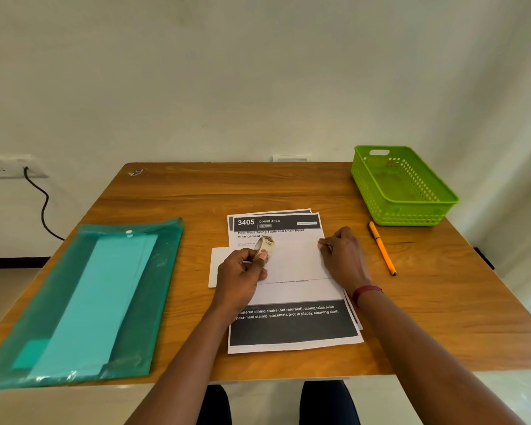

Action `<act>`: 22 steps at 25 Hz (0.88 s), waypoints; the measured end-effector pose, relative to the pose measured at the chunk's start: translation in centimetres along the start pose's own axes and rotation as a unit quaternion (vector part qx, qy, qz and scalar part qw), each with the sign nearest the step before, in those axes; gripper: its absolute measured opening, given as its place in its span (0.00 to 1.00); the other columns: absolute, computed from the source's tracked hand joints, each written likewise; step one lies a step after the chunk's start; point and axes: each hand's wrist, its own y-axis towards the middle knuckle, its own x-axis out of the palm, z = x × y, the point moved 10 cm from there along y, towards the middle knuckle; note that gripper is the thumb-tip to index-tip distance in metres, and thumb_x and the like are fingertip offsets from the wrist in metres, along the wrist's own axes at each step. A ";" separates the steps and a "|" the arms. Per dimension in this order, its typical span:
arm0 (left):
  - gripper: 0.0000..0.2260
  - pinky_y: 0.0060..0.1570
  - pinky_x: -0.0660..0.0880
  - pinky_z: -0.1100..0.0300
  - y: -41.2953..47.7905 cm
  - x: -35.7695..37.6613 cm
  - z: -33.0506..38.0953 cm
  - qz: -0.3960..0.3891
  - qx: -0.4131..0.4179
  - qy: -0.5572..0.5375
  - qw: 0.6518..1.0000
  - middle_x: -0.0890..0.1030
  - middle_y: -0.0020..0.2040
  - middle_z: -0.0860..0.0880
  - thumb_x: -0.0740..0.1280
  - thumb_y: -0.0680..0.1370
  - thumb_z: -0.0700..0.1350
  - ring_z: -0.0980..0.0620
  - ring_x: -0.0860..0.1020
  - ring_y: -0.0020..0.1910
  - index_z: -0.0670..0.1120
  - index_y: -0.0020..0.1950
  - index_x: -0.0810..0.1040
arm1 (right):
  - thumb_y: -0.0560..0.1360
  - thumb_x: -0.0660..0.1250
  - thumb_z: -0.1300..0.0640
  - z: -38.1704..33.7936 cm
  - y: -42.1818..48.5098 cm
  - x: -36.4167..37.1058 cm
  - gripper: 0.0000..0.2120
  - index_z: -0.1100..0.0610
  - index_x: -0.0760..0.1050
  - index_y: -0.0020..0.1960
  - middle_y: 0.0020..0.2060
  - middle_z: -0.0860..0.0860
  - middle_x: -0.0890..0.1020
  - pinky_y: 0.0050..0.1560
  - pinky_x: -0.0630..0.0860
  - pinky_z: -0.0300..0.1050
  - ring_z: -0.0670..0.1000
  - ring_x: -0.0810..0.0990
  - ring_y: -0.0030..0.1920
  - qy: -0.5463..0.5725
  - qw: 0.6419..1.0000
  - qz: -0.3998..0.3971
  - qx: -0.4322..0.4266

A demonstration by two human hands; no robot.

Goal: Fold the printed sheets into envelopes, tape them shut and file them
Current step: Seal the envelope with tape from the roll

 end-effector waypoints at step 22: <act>0.04 0.44 0.80 0.60 0.0 0.1 -0.2 0.001 -0.004 0.033 0.999 0.84 0.43 0.51 0.68 0.79 0.52 0.58 0.83 0.41 0.53 0.48 0.79 | 0.74 0.40 0.28 0.6 -2.5 2.9 0.42 0.51 0.32 0.77 0.78 0.48 0.39 0.76 0.40 0.57 0.47 0.36 0.76 -0.045 0.985 -0.165 -0.010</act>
